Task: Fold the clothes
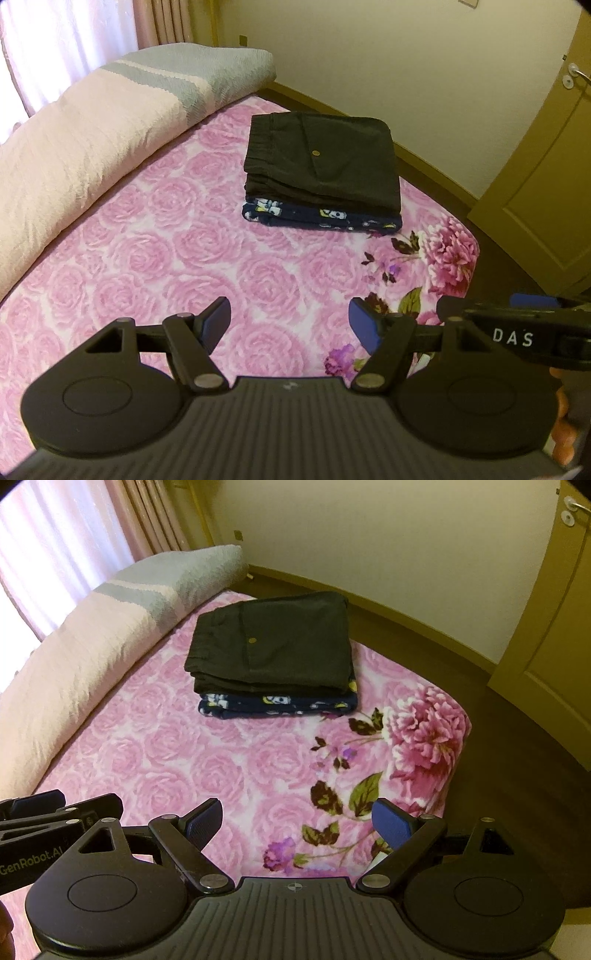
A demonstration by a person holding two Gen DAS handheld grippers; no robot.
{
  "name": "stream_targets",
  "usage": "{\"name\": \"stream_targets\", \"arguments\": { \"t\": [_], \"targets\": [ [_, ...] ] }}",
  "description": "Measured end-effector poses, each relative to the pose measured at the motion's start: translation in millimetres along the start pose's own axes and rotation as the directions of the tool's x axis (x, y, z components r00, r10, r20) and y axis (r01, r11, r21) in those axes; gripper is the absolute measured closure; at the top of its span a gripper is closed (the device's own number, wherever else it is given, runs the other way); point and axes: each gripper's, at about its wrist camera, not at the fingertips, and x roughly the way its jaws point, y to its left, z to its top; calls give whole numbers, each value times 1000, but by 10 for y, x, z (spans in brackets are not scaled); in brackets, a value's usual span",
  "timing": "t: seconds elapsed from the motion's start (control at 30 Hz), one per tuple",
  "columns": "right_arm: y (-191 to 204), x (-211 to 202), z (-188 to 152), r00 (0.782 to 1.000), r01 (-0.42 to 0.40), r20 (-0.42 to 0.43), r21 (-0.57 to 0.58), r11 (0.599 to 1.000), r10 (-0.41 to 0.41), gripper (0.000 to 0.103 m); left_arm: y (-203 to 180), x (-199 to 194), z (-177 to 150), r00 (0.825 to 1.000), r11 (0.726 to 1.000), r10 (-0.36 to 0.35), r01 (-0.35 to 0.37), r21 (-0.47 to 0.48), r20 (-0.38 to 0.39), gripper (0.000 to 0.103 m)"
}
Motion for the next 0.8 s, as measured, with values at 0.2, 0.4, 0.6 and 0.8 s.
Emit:
{"name": "stream_targets", "arguments": {
  "t": [0.2,0.4,0.6,0.8],
  "targets": [
    [-81,178,112,1000,-5,-30,-15,1000,5,12,-84,189,108,1000,1000,-1,1,2,-25,36],
    [-134,327,220,999,-15,-51,-21,1000,14,12,-123,320,216,999,1000,17,-18,-4,-33,36],
    [-187,438,353,998,-24,-58,-28,999,23,12,-170,415,333,999,999,34,-34,-9,-37,36],
    [-239,541,481,997,-34,-64,-38,999,32,12,-175,522,438,997,997,61,-63,-33,-41,36]
  ]
}}
